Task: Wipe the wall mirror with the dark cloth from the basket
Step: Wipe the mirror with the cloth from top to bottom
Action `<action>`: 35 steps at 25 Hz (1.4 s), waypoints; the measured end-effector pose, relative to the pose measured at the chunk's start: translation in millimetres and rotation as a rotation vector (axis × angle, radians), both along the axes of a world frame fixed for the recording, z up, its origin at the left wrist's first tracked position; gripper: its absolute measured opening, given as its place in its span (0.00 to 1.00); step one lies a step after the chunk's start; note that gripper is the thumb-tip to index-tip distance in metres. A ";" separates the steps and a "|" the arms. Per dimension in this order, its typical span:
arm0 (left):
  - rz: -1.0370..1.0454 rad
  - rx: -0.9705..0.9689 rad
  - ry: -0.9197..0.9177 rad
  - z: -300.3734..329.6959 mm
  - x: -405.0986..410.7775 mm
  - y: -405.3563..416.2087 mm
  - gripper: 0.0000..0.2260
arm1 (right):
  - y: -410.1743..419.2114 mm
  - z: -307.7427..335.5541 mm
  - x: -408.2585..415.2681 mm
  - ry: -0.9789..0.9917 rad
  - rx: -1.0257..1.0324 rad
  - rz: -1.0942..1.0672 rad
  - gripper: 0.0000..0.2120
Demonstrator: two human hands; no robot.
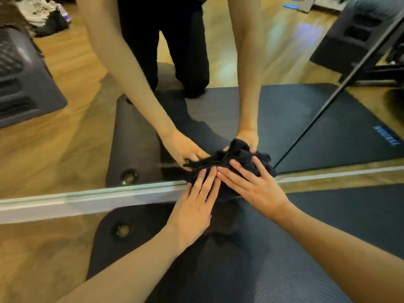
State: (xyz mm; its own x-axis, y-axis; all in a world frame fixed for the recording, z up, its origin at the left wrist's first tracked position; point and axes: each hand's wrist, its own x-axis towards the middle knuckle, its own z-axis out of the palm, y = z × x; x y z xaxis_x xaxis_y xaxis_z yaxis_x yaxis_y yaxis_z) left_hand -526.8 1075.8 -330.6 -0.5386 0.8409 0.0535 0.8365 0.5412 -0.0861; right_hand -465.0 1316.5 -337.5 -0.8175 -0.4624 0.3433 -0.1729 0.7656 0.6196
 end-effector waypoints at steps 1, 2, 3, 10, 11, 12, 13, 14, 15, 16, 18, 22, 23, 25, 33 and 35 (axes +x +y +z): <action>-0.037 -0.016 -0.011 4.3 4.6 18.7 0.47 | 20.4 2.2 10.9 -0.024 -0.005 -0.026 0.34; -0.066 -0.025 -0.030 9.8 9.9 39.3 0.46 | 41.3 7.4 22.7 -0.042 -0.014 -0.050 0.36; -0.082 -0.031 -0.050 15.8 15.9 57.9 0.46 | 58.3 13.5 31.2 -0.053 -0.013 -0.070 0.39; 0.082 -0.113 -0.226 81.2 55.5 111.5 0.44 | 92.3 52.4 40.5 -0.075 0.075 -0.071 0.47; 0.078 -0.082 -0.231 89.0 57.6 115.8 0.44 | 95.2 65.0 40.1 -0.065 0.082 -0.063 0.47; 0.069 -0.029 -0.213 95.8 59.8 119.0 0.46 | 97.9 79.9 40.0 -0.050 0.084 -0.054 0.46; 0.056 0.040 -0.161 104.3 59.5 121.6 0.48 | 101.2 96.2 39.2 -0.020 0.088 -0.035 0.43; 0.051 0.058 -0.145 115.2 57.5 123.4 0.52 | 104.2 114.1 38.4 0.006 0.093 -0.017 0.39; 0.050 0.066 -0.186 128.3 56.5 124.9 0.54 | 106.1 133.0 36.9 0.023 0.100 -0.005 0.36; 0.043 0.092 -0.187 143.7 55.6 126.4 0.55 | 107.2 155.1 35.7 0.031 0.105 -0.002 0.35; 0.033 0.130 -0.162 174.9 53.5 127.9 0.55 | 107.0 199.2 35.3 0.051 0.113 -0.009 0.35; 0.045 0.210 -0.085 272.8 47.4 130.7 0.54 | 105.4 308.7 32.0 0.102 0.139 -0.015 0.37; 0.035 0.224 -0.069 303.4 44.7 131.2 0.54 | 104.0 342.6 31.5 0.135 0.148 -0.019 0.36; 0.016 0.272 0.002 367.0 40.6 130.0 0.53 | 101.7 409.1 31.6 0.164 0.154 -0.042 0.36; -0.143 0.481 0.395 616.9 7.6 134.5 0.48 | 94.8 677.8 38.1 0.210 0.069 -0.137 0.38; -0.171 0.528 0.429 674.3 3.2 138.8 0.47 | 91.7 737.8 38.1 0.237 0.059 -0.155 0.43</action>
State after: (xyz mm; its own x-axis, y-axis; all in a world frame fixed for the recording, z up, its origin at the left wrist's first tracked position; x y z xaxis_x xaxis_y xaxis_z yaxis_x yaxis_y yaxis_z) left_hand -523.5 1214.7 343.7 -0.2409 0.7152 0.6561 0.8645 0.4654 -0.1899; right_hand -426.9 1408.2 400.3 -0.7805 -0.3627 0.5091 0.0984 0.7329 0.6732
